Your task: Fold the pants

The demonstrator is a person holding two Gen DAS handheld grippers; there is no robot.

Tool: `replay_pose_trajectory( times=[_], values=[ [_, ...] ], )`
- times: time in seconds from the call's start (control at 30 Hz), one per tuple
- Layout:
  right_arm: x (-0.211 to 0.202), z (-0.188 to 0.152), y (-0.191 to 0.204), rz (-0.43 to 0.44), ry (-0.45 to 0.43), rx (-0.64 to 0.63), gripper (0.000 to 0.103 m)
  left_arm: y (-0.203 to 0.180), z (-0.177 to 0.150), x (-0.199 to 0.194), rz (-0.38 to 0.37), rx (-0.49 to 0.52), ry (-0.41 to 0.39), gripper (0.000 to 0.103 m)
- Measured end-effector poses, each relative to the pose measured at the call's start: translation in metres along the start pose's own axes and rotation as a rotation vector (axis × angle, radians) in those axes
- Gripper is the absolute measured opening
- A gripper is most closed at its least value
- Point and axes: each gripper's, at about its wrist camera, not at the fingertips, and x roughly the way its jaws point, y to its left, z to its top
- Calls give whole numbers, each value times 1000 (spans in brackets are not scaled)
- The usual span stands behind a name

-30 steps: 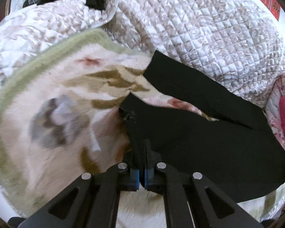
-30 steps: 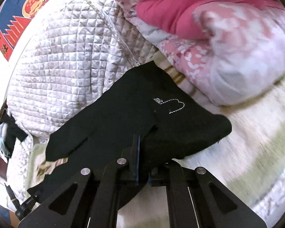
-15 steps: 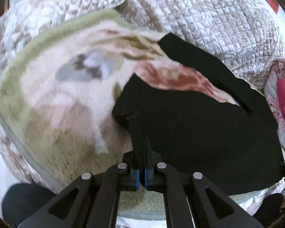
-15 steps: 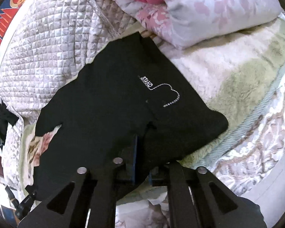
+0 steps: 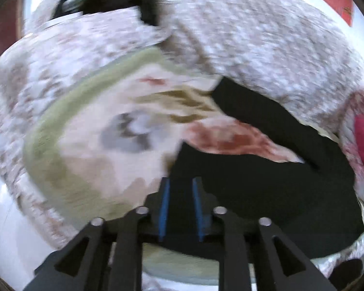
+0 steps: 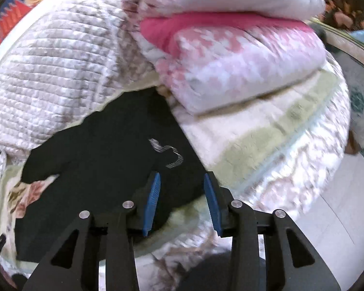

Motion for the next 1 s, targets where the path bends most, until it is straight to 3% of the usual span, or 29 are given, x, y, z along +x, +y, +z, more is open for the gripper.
replay_pose_trajectory(
  times=[0.13, 0.2, 0.27, 0.3, 0.4, 0.63, 0.77, 0.87, 1.0],
  values=[
    [19, -3, 34, 58, 29, -129, 38, -44, -8, 17, -134, 92, 57, 26],
    [46, -11, 36, -14, 137, -171, 38, -67, -18, 25, -183, 144, 80, 26],
    [62, -19, 20, -17, 213, -114, 38, -85, -31, 39, -214, 198, 126, 27],
    [60, -19, 15, 5, 206, -83, 37, -91, -38, 48, -186, 224, 151, 27],
    [47, -13, 21, -16, 162, -106, 37, -100, -46, 48, -142, 316, 101, 27],
    [26, 7, 56, -5, 19, -231, 39, -79, -9, 61, -81, 216, 101, 28],
    [53, 8, 67, 8, 63, -260, 47, -66, 1, 86, 3, 187, 106, 30],
    [86, 8, 59, -23, 156, -218, 47, -58, 5, 97, 43, 185, 94, 35],
    [79, 11, 61, -19, 130, -214, 49, -49, 13, 104, 57, 169, 100, 45]
  ],
)
